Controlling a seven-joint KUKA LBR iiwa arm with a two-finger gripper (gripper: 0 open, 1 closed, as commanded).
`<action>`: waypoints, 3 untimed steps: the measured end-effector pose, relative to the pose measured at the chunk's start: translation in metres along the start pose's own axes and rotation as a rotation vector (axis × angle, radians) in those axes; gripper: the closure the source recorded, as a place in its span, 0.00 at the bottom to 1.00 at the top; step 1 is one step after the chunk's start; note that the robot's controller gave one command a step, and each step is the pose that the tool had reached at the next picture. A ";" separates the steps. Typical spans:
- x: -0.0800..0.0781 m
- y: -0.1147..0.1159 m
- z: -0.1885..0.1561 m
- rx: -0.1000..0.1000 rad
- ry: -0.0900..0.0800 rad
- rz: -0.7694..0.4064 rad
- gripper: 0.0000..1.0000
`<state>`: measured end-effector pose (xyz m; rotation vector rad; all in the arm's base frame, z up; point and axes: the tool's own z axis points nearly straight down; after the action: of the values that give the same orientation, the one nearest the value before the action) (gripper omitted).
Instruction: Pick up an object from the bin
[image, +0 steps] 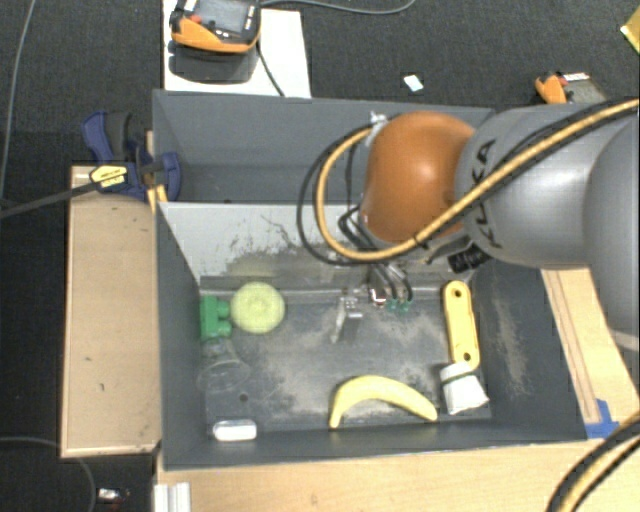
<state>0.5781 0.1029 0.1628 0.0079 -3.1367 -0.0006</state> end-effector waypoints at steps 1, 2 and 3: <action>-0.002 0.000 -0.005 -0.001 -0.008 0.003 0.00; -0.014 0.073 0.094 -0.002 -0.008 -0.057 0.00; -0.007 0.116 0.047 -0.003 -0.027 -0.138 0.00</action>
Offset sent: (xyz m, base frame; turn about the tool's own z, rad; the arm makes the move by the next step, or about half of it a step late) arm 0.0126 0.0706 -0.0928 -0.0520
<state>0.5846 0.2194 0.1156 0.2253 -3.1553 -0.0061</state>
